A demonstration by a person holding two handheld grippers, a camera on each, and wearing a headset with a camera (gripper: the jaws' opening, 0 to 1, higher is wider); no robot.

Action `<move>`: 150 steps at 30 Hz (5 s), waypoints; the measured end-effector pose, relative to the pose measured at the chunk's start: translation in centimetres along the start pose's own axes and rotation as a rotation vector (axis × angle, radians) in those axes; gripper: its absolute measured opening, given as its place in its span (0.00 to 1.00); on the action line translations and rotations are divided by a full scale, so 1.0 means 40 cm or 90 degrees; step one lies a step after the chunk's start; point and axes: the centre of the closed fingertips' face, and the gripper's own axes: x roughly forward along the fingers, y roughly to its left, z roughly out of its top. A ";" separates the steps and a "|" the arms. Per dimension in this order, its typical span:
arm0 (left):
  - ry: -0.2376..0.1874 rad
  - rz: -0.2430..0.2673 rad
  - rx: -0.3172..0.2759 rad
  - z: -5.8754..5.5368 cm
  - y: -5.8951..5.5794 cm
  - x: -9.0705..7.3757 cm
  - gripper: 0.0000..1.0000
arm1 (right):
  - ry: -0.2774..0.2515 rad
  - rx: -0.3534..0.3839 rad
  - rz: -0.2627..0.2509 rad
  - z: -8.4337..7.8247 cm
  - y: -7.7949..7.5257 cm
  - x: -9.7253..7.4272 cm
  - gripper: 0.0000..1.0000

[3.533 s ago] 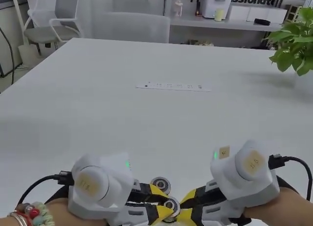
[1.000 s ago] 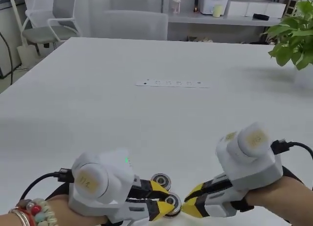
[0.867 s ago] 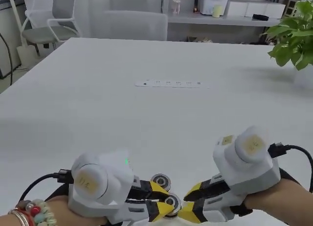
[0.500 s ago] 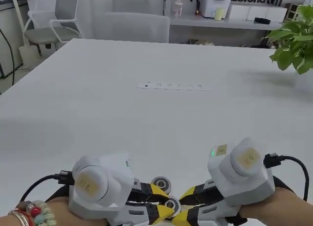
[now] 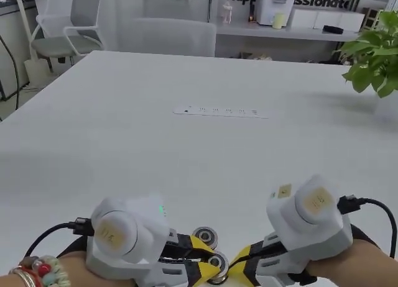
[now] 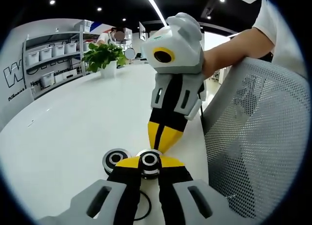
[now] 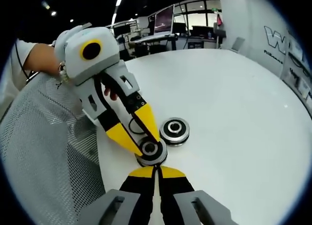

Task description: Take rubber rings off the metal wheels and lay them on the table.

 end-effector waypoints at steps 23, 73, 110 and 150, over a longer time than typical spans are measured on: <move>0.003 0.003 0.001 0.000 -0.002 -0.004 0.08 | 0.007 0.172 0.008 -0.005 -0.008 -0.010 0.00; 0.005 0.006 0.007 0.001 -0.001 0.001 0.08 | -0.097 0.256 0.071 0.075 0.018 -0.029 0.00; 0.015 -0.042 0.014 0.089 -0.023 -0.059 0.51 | -0.081 0.248 0.041 0.057 0.005 -0.044 0.00; -0.012 0.117 -0.022 0.086 0.029 -0.374 0.88 | -0.166 0.286 0.032 0.094 -0.038 -0.103 0.00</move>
